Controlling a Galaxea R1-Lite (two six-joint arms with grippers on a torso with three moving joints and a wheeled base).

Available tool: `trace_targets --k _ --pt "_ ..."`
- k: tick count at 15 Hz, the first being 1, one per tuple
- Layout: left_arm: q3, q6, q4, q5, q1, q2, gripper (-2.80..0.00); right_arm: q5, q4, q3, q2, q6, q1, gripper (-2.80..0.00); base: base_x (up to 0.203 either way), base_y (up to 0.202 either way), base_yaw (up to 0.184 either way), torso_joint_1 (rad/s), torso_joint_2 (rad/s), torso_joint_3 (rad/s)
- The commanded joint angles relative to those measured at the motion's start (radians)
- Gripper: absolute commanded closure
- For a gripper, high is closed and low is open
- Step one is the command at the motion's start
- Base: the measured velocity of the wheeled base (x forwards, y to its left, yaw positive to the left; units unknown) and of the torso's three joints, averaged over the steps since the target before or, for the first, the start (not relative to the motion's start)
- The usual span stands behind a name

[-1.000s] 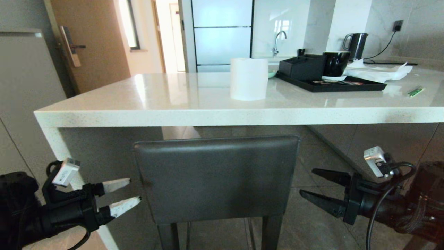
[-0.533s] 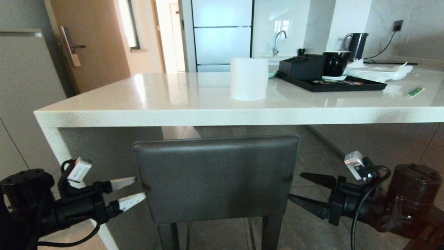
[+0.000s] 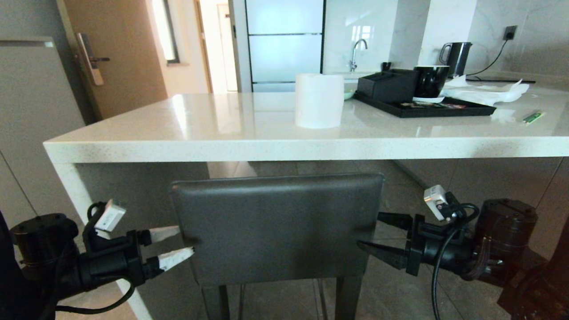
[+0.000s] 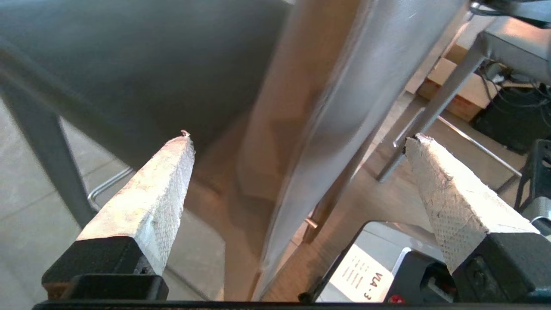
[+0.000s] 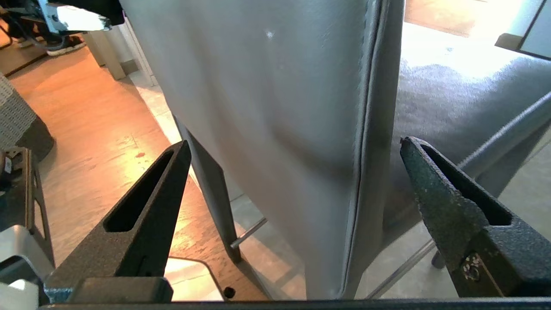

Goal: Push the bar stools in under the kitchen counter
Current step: Pull the gray chair out from under the dining table

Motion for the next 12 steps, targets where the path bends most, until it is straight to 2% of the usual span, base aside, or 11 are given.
trace_targets --k 1,5,8,12 --pt "-0.008 -0.001 -0.009 0.001 -0.028 -0.010 -2.80 0.001 -0.009 -0.032 0.037 0.000 0.025 -2.80 0.000 0.000 0.000 0.000 0.00 0.000" --pt "-0.015 0.003 -0.009 0.024 -0.047 0.010 -2.80 -0.006 -0.009 -0.072 0.070 -0.001 0.052 -2.80 0.000 0.000 0.000 0.000 0.00 0.000" --pt "-0.012 0.113 -0.009 0.089 -0.060 0.034 -2.80 -0.014 -0.012 -0.078 0.067 0.000 0.083 -2.80 0.000 0.000 0.000 0.000 0.00 0.000" --pt "-0.015 0.124 -0.009 0.086 -0.061 0.043 -2.80 -0.041 -0.012 -0.078 0.066 0.000 0.113 -2.80 0.000 0.000 0.000 0.000 0.00 0.000"
